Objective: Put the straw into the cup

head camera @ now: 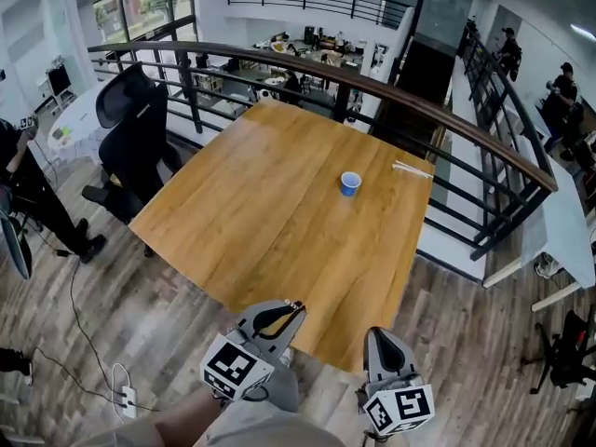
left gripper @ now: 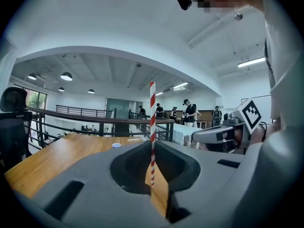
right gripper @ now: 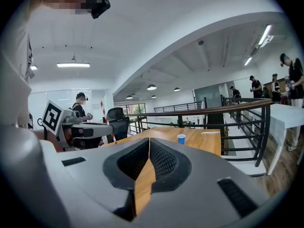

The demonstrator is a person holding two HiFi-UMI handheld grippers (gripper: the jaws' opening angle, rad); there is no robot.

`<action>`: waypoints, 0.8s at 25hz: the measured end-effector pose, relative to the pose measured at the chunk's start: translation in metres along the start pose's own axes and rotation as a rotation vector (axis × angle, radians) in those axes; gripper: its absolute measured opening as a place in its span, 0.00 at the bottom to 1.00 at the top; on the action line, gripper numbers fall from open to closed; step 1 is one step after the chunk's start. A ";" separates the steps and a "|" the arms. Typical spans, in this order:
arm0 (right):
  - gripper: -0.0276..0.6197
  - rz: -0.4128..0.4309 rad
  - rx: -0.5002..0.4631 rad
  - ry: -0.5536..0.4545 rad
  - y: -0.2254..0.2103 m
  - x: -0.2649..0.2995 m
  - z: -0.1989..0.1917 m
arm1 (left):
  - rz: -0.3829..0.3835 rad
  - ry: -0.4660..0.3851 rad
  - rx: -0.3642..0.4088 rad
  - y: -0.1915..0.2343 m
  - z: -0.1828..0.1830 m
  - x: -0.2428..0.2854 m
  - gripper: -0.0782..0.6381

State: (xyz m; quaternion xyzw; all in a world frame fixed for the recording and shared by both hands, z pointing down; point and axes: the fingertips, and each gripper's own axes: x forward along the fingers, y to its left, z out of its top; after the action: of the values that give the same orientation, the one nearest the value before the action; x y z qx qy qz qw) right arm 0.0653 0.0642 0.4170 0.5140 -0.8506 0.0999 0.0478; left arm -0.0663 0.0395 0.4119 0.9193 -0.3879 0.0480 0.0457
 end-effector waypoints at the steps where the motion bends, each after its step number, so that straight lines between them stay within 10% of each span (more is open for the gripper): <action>1: 0.08 -0.009 0.001 -0.001 -0.008 0.013 0.003 | -0.008 -0.001 0.002 0.009 0.001 0.012 0.16; 13: 0.08 -0.078 -0.027 -0.064 -0.060 0.171 0.078 | -0.120 -0.065 0.118 0.115 0.063 0.131 0.16; 20: 0.08 -0.125 -0.036 -0.062 -0.072 0.210 0.116 | -0.151 -0.055 0.021 0.154 0.091 0.153 0.16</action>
State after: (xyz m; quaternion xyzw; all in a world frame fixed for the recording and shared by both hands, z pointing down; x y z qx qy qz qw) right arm 0.0332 -0.1757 0.3513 0.5681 -0.8195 0.0656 0.0367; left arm -0.0658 -0.1868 0.3475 0.9474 -0.3178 0.0232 0.0287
